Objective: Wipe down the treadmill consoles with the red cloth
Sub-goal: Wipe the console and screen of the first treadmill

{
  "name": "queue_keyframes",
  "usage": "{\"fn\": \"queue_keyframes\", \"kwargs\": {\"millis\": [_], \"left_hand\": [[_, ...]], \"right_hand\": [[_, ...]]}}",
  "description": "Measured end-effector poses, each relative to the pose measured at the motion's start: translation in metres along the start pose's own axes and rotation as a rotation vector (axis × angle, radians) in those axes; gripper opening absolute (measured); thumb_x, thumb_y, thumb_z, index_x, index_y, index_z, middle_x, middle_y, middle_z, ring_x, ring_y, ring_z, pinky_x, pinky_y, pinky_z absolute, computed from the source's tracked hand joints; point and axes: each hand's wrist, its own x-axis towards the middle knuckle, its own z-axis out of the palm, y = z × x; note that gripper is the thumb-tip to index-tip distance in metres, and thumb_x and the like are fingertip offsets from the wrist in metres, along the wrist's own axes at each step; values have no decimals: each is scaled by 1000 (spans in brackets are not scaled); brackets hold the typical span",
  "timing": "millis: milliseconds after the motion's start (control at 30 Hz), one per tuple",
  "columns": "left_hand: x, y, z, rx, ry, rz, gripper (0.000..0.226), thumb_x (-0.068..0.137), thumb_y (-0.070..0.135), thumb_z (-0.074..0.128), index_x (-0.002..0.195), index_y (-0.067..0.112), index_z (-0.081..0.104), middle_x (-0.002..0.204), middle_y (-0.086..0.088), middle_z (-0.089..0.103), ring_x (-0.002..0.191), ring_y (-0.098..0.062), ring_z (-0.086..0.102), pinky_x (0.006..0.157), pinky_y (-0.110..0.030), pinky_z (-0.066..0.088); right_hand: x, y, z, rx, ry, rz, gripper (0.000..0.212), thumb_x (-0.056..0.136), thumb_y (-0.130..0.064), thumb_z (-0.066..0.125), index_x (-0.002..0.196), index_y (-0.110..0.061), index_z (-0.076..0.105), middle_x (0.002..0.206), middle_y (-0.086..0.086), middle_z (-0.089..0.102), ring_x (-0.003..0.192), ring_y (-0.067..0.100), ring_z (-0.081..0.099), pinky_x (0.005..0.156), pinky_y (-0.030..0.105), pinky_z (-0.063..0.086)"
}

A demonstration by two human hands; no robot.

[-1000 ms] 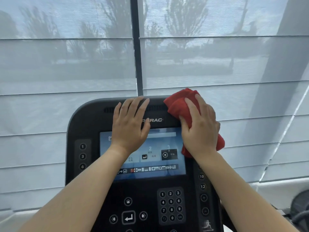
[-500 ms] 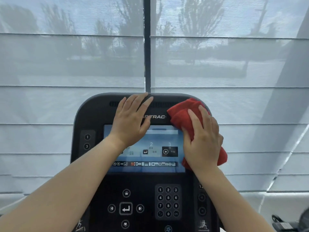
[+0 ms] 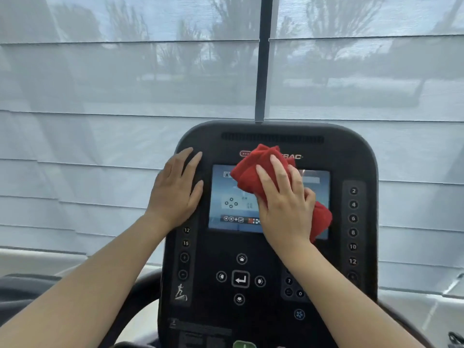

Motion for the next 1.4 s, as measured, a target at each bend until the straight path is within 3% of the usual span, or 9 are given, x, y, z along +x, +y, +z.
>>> {"fn": "queue_keyframes", "kwargs": {"millis": [133, 333, 467, 700, 1200, 1400], "left_hand": [[-14, -12, 1, -21, -34, 72, 57, 90, 31, 36, 140, 4, 35, 144, -15, 32, 133, -31, 31, 108, -44, 31], [-28, -14, 7, -81, -25, 92, 57, 91, 30, 35, 142, 5, 31, 150, -16, 26, 138, -31, 21, 114, -36, 18], [-40, -16, 11, -102, -15, 119, 56, 91, 28, 37, 141, 4, 32, 149, -16, 26, 138, -32, 21, 114, -34, 15], [-50, -29, 7, -66, -54, 199, 56, 91, 30, 36, 142, 6, 34, 149, -13, 29, 138, -29, 24, 111, -37, 24], [-51, -37, 7, -180, -60, 132, 65, 88, 36, 41, 143, 3, 27, 151, -11, 22, 138, -27, 23, 112, -38, 25], [-41, -42, 3, -163, -66, 124, 72, 86, 40, 43, 144, 2, 25, 153, -11, 18, 137, -26, 23, 111, -36, 26]], "right_hand": [[-14, -11, 5, -18, -34, -63, 52, 80, -25, 66, 130, -23, 50, 142, 5, 43, 125, 34, 42, 83, 53, 42], [2, -32, 8, 37, -14, 50, 50, 84, -23, 64, 132, -23, 48, 144, 4, 40, 128, 34, 37, 86, 55, 40], [-39, -41, 13, 1, -68, -43, 49, 82, -22, 64, 130, -24, 50, 144, 2, 41, 127, 32, 39, 83, 51, 42], [-21, -51, 13, 26, -34, 119, 50, 86, -23, 61, 133, -26, 46, 145, 0, 38, 129, 30, 36, 84, 52, 39], [-37, -69, 20, -20, -59, 37, 47, 86, -22, 56, 131, -27, 46, 144, 0, 40, 128, 29, 36, 83, 49, 40], [8, -69, 22, 4, -20, 15, 48, 86, -23, 62, 131, -26, 47, 143, 1, 41, 129, 30, 37, 82, 52, 40]]}}
